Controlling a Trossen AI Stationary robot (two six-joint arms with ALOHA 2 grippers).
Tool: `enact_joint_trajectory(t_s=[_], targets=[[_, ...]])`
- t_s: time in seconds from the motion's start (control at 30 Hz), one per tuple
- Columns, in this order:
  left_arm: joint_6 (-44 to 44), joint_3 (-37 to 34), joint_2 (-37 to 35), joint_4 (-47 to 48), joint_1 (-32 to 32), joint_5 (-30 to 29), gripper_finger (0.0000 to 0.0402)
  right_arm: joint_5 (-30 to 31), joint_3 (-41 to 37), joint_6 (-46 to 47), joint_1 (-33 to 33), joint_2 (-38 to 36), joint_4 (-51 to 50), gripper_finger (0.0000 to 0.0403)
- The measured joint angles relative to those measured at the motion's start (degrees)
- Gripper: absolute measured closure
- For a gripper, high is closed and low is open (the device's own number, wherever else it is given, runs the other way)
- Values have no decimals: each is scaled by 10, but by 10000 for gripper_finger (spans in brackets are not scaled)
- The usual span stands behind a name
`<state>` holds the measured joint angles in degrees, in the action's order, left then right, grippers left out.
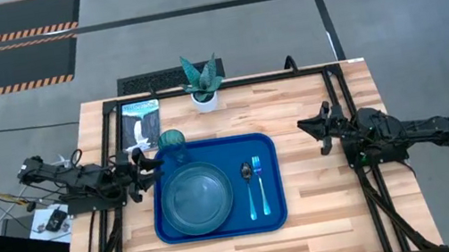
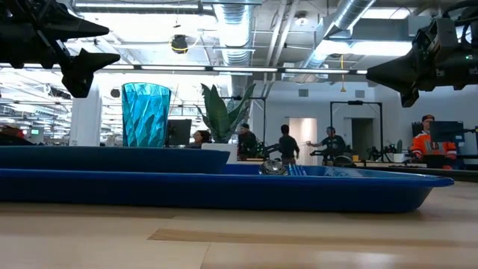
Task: Pick and place plate/cup/fork/spoon on tray
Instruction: Return to Home Position
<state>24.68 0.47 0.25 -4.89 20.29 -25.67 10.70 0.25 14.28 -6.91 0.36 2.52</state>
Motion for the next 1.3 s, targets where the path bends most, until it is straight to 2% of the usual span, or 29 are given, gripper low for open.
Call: enact_joint_trajectory(t_s=[0.93, 1.13, 1.3], targets=[[6, 1, 0, 0, 0, 4, 189, -1, 0, -8, 0, 0, 0, 326], [-47, 25, -1, 10, 0, 19, 189, -1, 0, -8, 1, 0, 0, 326], [-41, 4, 0, 13, 0, -8, 189, -1, 0, -9, 1, 0, 0, 326]])
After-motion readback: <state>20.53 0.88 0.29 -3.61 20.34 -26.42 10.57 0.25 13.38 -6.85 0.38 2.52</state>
